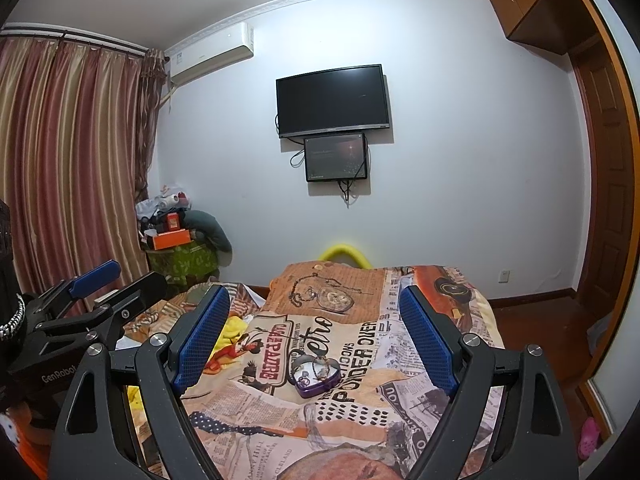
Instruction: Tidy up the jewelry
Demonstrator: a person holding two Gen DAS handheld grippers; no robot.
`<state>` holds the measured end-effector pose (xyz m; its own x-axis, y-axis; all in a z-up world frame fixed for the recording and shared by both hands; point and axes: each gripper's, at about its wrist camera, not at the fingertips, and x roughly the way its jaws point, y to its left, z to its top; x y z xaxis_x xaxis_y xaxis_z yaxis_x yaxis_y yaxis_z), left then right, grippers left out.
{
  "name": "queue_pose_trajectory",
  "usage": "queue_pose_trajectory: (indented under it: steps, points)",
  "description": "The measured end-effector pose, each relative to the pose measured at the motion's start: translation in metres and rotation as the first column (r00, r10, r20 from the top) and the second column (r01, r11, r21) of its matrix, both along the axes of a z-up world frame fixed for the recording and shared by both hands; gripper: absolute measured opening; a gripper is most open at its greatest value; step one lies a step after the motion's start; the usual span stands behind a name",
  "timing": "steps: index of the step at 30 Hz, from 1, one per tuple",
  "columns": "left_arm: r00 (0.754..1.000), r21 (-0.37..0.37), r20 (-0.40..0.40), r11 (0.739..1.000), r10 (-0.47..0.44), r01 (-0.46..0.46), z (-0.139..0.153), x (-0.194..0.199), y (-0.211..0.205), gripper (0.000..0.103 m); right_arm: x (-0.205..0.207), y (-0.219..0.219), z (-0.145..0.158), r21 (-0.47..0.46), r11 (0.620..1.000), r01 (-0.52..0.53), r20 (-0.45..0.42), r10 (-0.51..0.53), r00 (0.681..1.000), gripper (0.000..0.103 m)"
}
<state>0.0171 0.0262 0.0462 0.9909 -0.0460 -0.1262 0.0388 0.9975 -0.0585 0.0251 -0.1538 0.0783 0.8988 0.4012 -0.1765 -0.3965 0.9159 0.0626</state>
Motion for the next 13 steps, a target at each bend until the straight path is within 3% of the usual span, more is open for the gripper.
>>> queue_pose_trajectory:
  steps: [13]
  points:
    - [1.000,0.000,-0.020,1.000,-0.002,0.002,-0.0057,0.0080,-0.0023,0.095,0.0086,-0.0003,-0.0048,0.005,1.000,0.005,-0.023,-0.005,1.000,0.085]
